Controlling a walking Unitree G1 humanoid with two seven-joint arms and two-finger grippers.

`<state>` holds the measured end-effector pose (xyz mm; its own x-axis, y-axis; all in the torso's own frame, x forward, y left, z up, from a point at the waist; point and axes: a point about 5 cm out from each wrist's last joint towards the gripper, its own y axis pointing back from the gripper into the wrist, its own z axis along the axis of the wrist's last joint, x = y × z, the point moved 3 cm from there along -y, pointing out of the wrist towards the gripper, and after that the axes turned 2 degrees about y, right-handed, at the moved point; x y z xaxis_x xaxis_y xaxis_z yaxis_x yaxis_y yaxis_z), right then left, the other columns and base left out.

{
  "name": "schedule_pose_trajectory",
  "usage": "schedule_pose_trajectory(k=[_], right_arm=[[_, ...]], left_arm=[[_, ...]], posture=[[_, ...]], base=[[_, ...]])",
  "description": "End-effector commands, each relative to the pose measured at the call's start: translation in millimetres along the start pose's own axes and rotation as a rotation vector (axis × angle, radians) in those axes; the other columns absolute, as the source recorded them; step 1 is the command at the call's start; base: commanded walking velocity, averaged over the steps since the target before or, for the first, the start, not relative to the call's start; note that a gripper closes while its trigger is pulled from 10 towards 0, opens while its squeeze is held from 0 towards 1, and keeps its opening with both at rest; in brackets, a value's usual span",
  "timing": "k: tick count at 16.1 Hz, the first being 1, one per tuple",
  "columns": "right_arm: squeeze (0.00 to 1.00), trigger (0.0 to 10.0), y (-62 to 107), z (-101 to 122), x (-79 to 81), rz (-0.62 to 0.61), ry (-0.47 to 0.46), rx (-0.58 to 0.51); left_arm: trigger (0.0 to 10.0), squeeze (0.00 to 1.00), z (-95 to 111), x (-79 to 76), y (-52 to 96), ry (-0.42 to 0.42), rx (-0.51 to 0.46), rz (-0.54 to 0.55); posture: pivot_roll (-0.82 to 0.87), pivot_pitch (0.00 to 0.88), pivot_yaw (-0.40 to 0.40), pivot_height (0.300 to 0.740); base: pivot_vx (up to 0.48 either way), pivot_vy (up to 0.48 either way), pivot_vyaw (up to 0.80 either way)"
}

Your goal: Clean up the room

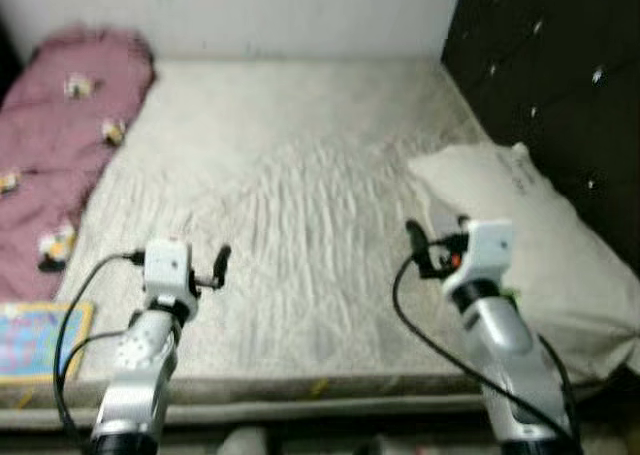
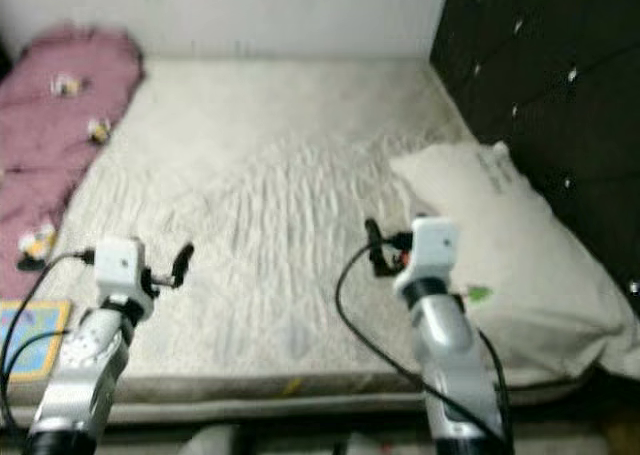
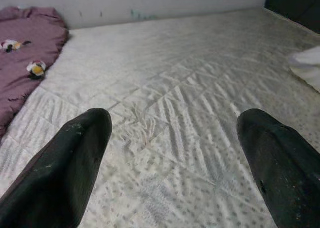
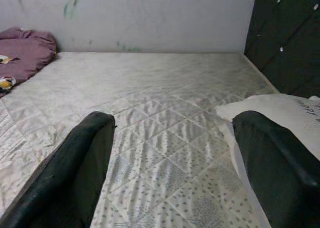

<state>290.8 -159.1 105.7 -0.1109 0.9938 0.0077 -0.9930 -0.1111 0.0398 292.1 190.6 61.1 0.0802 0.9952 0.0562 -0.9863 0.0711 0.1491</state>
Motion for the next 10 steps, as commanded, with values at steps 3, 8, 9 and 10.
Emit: schedule_pose_trajectory(k=[3,8,9,10], right_arm=[[0.00,10.0,-2.6,4.9,5.4,0.010,-0.005,-0.016],[0.00,10.0,-2.8,2.9,3.8,0.000,-0.004,-0.006],[0.00,10.0,-2.8,2.2,3.7,-0.001,-0.005,-0.002],[0.00,10.0,-3.0,1.6,3.7,0.000,-0.008,0.002]], left_arm=[[10.0,0.00,1.3,8.5,1.0,-0.018,-0.001,0.023],[10.0,0.00,1.7,8.0,1.0,-0.020,-0.003,0.021],[10.0,0.00,1.7,8.2,1.0,-0.020,-0.003,0.021],[10.0,0.00,2.0,8.5,0.8,-0.020,-0.005,0.022]], posture=[[-0.01,0.000,-0.012,0.740],[-0.01,0.000,-0.012,0.740],[-0.01,0.000,-0.012,0.740],[-0.01,0.000,-0.012,0.740]], base=[[0.000,0.480,0.00],[0.000,0.480,0.00],[0.000,0.480,0.00],[0.000,0.480,0.00]])
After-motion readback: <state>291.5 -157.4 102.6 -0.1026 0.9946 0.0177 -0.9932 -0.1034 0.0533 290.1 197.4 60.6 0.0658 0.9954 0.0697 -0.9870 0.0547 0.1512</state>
